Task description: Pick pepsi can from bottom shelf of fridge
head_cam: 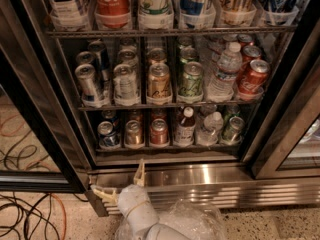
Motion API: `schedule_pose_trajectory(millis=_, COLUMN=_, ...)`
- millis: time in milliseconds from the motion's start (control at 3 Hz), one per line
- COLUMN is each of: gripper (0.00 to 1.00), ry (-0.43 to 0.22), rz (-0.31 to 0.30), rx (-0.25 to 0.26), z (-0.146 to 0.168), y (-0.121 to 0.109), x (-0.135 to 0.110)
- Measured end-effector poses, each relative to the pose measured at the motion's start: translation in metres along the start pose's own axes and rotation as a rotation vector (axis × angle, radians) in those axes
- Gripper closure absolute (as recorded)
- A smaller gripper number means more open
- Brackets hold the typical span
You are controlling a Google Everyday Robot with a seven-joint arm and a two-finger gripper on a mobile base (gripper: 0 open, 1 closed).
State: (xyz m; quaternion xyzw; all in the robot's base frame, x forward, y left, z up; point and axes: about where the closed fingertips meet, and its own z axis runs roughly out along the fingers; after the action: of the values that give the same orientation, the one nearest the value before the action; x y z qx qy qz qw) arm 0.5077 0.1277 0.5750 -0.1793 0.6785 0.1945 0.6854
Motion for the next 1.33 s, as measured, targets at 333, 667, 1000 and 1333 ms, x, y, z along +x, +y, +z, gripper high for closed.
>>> schedule_pose_trajectory(millis=333, gripper=0.00, ry=-0.015, rz=-0.026, rx=0.010, z=0.004, y=0.009, x=-0.004)
schedule_pose_trajectory(millis=667, gripper=0.00, ry=-0.010, rz=-0.067, rx=0.016, z=0.010, y=0.011, x=-0.009)
schedule_pose_trajectory(millis=1000, gripper=0.00, ry=-0.001, rz=-0.081, rx=0.018, z=0.019, y=0.008, x=-0.014)
schedule_pose_trajectory(millis=1333, gripper=0.00, ry=-0.002, rz=-0.077, rx=0.013, z=0.030, y=0.006, x=-0.016)
